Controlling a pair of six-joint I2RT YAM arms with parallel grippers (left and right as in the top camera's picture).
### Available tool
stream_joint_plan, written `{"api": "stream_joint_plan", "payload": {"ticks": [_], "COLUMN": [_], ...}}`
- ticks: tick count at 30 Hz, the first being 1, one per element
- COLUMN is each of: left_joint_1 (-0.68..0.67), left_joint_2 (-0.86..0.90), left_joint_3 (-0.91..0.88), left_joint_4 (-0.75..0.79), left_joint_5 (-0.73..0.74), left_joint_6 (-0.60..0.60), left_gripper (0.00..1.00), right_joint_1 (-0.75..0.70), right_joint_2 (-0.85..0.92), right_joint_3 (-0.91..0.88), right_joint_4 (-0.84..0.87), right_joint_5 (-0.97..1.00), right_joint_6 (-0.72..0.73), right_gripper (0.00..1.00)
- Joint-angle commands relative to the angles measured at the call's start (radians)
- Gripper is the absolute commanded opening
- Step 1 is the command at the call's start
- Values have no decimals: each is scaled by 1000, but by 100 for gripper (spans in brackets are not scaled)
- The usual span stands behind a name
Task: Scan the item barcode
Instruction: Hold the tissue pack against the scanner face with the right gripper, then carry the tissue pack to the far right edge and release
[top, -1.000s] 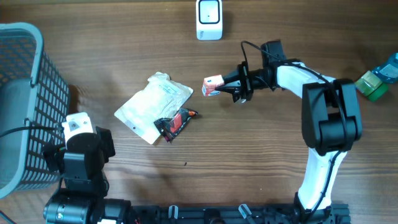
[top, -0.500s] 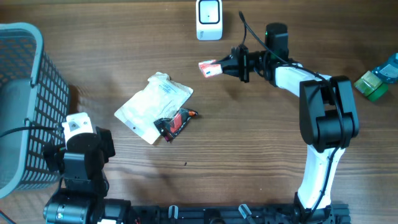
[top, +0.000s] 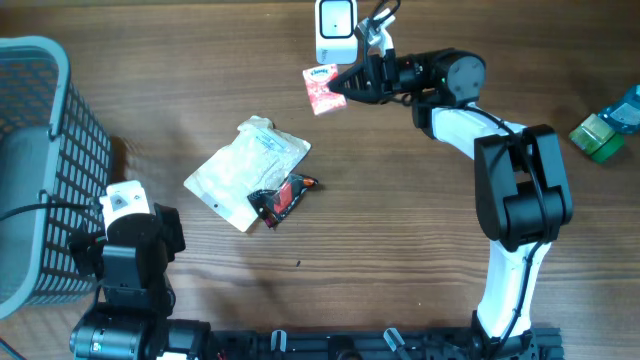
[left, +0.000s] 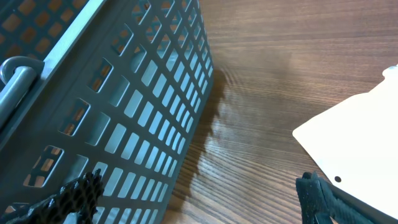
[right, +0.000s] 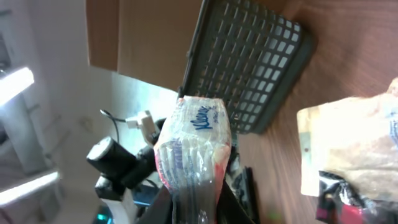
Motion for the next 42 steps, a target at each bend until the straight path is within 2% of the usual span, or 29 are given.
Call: {"api": "stream_joint_plan", "payload": {"ticks": [1, 3, 5, 6, 9, 10, 12, 15, 18, 25, 29, 34, 42], "left_joint_1": [7, 7, 7, 7, 7, 7, 7, 7, 7, 7, 7, 7, 7], "left_joint_2": [-3, -3, -3, -3, -3, -3, -3, -3, -3, -3, -3, -3, -3], "left_joint_3": [3, 3, 3, 3, 3, 3, 3, 3, 3, 3, 3, 3, 3], "left_joint_4": [2, 2, 2, 2, 2, 2, 2, 2, 2, 2, 2, 2, 2], "left_joint_5": [-10, -10, -10, -10, -10, -10, -10, -10, -10, -10, -10, -10, -10], "left_joint_6": [1, 0, 0, 1, 1, 0, 1, 1, 1, 1, 0, 1, 0], "left_gripper": [100, 100, 100, 100, 100, 100, 100, 100, 100, 100, 100, 100, 100], "right_joint_1": [3, 3, 17, 32, 69, 80, 106, 140, 159, 163, 167, 167, 166], "right_joint_2": [-6, -6, -6, -6, -6, -6, -6, -6, 1, 114, 159, 226, 259], "right_joint_3": [34, 72, 154, 228, 483, 586, 729, 838, 837, 837, 837, 837, 837], "right_joint_4": [-248, -303, -479, -632, -1255, -1520, -1835, -2054, -2079, -1999, -1987, -1994, -1864], "right_joint_5": [202, 327, 404, 429, 593, 722, 970, 1366, 1614, 1653, 1644, 1532, 1533], "right_joint_6": [71, 0, -198, -351, -867, -1071, -1318, -1592, -1793, -1817, -1761, -1653, -1637], "right_gripper": [5, 5, 5, 5, 5, 5, 5, 5, 5, 5, 5, 5, 6]}}
